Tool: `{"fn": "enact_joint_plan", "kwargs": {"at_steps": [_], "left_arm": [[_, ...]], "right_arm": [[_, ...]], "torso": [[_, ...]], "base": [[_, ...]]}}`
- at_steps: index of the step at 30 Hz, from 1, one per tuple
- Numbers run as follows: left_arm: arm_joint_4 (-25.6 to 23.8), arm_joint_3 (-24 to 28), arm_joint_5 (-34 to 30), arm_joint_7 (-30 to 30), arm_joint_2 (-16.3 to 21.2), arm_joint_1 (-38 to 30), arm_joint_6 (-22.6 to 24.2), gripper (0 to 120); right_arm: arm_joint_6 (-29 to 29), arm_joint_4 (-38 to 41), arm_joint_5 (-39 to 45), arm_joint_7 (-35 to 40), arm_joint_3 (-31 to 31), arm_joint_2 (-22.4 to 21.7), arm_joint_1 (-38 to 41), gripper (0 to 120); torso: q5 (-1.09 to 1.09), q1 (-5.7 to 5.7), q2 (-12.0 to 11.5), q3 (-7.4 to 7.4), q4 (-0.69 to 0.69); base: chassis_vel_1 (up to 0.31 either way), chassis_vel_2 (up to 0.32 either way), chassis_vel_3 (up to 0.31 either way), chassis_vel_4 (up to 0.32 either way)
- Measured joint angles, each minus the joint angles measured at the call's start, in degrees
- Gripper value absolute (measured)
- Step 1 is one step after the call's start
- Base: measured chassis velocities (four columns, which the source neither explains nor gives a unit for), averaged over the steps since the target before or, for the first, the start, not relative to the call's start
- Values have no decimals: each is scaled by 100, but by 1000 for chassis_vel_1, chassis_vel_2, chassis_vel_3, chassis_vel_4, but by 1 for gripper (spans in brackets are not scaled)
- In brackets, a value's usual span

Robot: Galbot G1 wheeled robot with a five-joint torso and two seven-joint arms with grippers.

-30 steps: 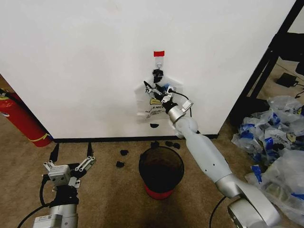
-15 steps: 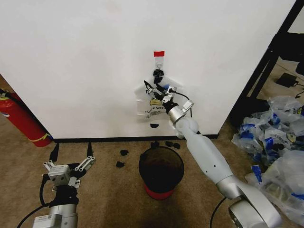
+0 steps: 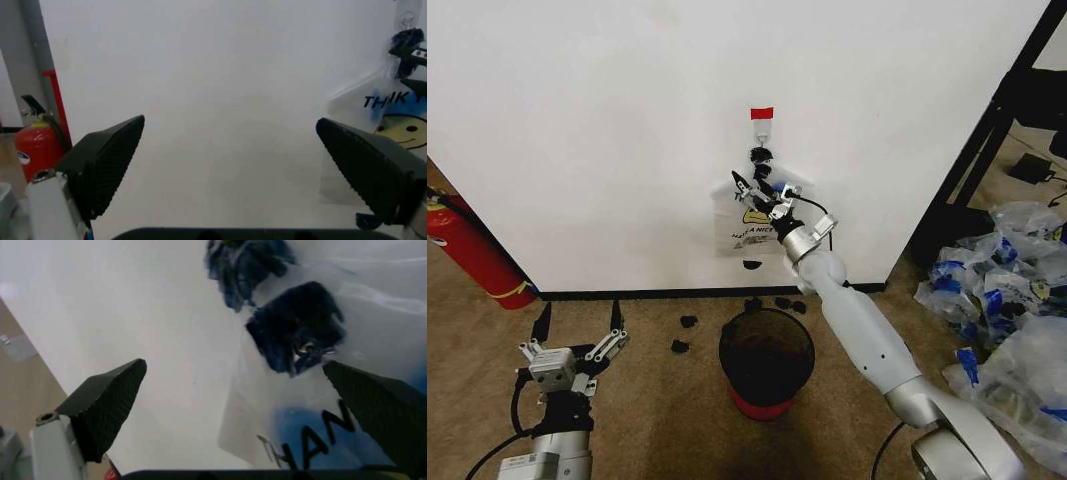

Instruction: Pick up the garbage bag from the wall and place it over the trash bin.

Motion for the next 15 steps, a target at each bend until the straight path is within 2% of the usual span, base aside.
{"fn": "enact_joint_plan", "kwargs": {"at_steps": [5, 10, 12, 15], "left_arm": [[3, 4, 8, 1, -2, 1, -4, 100], [10, 14, 14, 3, -4, -7, -6, 100], [11, 17, 15, 4, -5, -7, -6, 100], [20, 35, 22, 5, -14, -9, -13, 100]], "right_arm": [[0, -36, 123, 22, 58, 3, 27, 95], [0, -13, 236, 20, 72, -23, 7, 72], [0, -12, 245, 20, 72, -23, 7, 70], [1, 6, 274, 20, 73, -20, 7, 55]], "torso": [[0, 0, 0, 0, 0], [0, 0, 0, 0, 0], [0, 0, 0, 0, 0], [0, 0, 0, 0, 1]], "base": [[0, 0, 0, 0], [0, 0, 0, 0], [0, 0, 0, 0], [0, 0, 0, 0]]}}
